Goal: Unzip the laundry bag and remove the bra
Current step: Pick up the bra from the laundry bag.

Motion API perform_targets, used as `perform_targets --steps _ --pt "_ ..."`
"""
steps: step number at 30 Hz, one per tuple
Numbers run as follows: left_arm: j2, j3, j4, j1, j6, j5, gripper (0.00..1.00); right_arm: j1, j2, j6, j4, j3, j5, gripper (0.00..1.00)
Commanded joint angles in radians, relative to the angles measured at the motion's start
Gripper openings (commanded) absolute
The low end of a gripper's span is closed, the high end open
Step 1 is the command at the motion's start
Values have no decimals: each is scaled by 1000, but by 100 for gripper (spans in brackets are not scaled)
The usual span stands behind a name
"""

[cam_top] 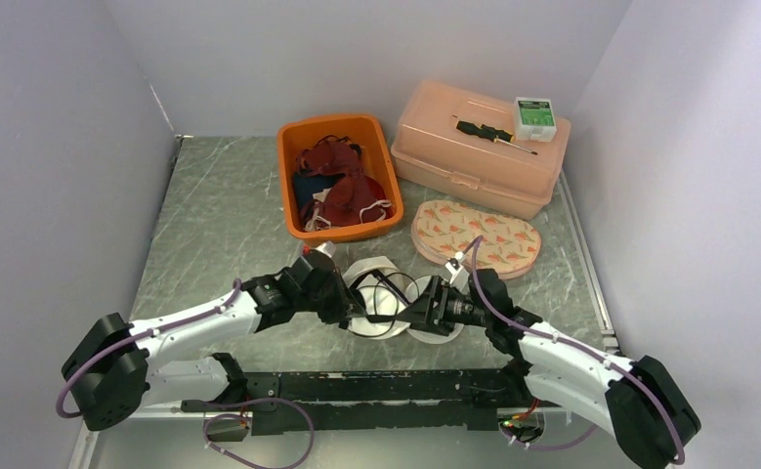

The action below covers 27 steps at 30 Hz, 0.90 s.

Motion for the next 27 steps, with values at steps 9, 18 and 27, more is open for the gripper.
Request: perform_targets --steps 9,18,27 --pt "0 -34 108 -6 20 33 3 22 178 98 256 21 48 50" --pt "28 -43 163 -8 26 60 3 46 233 110 286 42 58 34" --pt "-12 -28 109 -9 46 48 3 47 152 75 212 52 63 0"
